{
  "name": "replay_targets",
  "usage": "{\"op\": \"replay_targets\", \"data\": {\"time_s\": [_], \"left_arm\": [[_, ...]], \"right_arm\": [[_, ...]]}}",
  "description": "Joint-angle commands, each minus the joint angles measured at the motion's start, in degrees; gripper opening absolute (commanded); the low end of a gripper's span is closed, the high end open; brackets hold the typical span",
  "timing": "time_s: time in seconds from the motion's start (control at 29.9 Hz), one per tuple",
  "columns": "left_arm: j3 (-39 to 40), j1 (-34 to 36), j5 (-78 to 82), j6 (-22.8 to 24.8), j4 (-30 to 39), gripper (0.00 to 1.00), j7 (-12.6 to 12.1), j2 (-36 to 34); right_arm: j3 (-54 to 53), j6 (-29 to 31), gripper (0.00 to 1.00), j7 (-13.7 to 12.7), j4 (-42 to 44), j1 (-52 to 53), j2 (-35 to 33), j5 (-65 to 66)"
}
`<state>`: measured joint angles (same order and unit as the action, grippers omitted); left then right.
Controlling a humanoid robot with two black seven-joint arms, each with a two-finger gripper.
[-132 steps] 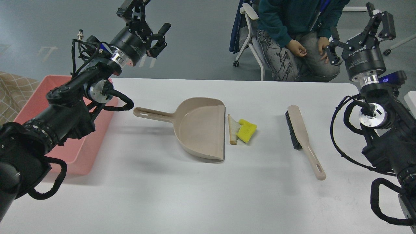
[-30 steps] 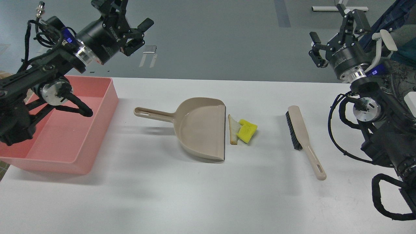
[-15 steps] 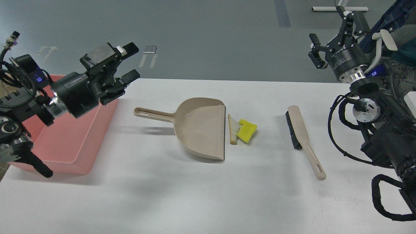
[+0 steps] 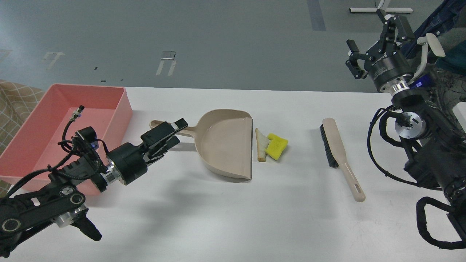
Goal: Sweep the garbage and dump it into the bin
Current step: 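Move the left gripper past the pink bin to the dustpan handle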
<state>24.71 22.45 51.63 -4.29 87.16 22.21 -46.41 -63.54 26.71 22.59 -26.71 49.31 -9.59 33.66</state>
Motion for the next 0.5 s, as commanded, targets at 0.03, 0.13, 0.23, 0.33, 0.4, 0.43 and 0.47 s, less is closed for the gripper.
{"op": "replay_targets", "data": {"time_s": [0.03,0.13,0.23,0.33,0.4,0.43,0.47], "left_arm": [[0.0,0.4,0.1,-0.4,-6.7,0.98,-0.9,4.3],[0.0,0.3,0.1,-1.4,-10.0,0.98,-1.6,7.6],[0.0,0.2,0.1,-2.1,-12.1,0.98,-1.6,9.0],[0.0,0.2,0.2,-2.4,-12.2,0.98,-1.7,9.0],[0.0,0.3,0.2,-2.5,-12.5,0.98,-1.7,8.9],[0.0,0.4,0.2,-2.5,-13.4,0.98,-1.9,8.9],[0.0,0.5,0.3,-2.5,-13.9,0.98,-2.1,8.9]], "right_arm": [[0.0,-0.1,1.00,0.0,0.1,0.4,-0.1,0.0],[0.0,-0.1,1.00,0.0,0.1,0.4,-0.1,0.0],[0.0,-0.1,1.00,0.0,0.0,0.2,-0.3,0.0],[0.0,0.0,1.00,0.0,0.0,0.1,-0.5,0.0],[0.0,-0.1,1.00,0.0,0.0,0.0,-0.5,0.0],[0.0,-0.1,1.00,0.0,0.0,0.0,-0.5,0.0],[0.0,-0.1,1.00,0.0,0.0,0.0,-0.5,0.0]]}}
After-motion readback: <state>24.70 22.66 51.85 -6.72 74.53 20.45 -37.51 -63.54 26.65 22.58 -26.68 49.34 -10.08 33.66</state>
